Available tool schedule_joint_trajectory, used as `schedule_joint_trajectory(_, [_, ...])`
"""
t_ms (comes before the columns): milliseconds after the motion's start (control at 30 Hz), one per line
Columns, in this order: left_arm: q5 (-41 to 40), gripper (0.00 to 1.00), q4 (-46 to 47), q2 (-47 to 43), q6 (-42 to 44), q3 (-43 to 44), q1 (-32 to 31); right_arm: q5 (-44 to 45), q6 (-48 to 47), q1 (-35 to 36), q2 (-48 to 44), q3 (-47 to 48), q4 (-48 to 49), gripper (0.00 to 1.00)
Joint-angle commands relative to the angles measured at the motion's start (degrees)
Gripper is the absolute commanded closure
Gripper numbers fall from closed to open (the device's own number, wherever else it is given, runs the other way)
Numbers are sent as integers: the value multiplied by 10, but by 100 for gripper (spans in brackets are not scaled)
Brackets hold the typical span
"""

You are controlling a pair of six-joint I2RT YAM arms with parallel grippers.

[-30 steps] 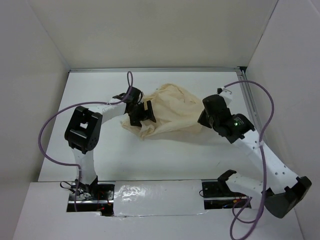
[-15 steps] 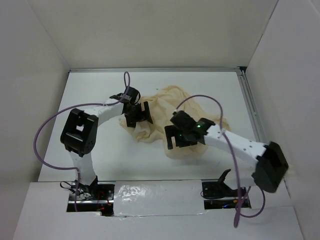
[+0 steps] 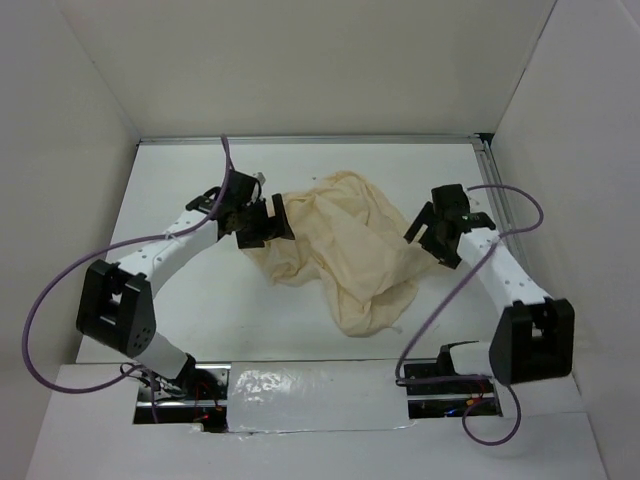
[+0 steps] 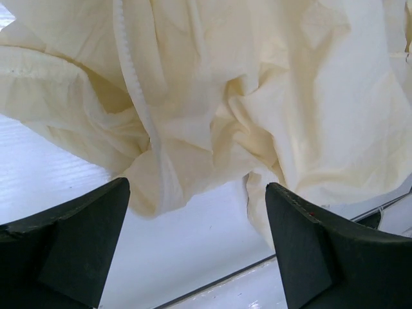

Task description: Zip up the jacket

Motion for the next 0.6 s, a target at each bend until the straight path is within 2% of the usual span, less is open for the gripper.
schedule_joint_trajectory(0, [5,1,4,-31,18,-27,-5,27,-6,-40,91,33,21,0])
schedule_joint_trajectory(133, [21,1,23,-30,29,-56,-20,21,-11,-65,197,80,81,1])
schedule_joint_trajectory(233, [33,1,44,-23,35,-60,-55,25,1,-68,278,151,121,12])
schedule_joint_trajectory(300, [31,1,51,-21,38,-51,-79,31,7,-66,299,175,130,17])
schedule_joint_trajectory(333, [33,1,55,-19,45,-48,-105,34,12,-62,306,195,129,38])
schedule_joint_trajectory(400, [47,1,62,-27,46,-39,-128,40,10,-56,301,202,133,63])
schedule_joint_trajectory(433, [56,1,80,-37,55,-42,-150,42,7,-52,292,199,131,90])
schedule_joint_trajectory(467, [61,1,91,-42,56,-43,-161,50,5,-38,280,196,128,99])
schedule_joint_trajectory(567, [73,1,124,-52,60,-48,-196,128,1,6,211,206,63,100])
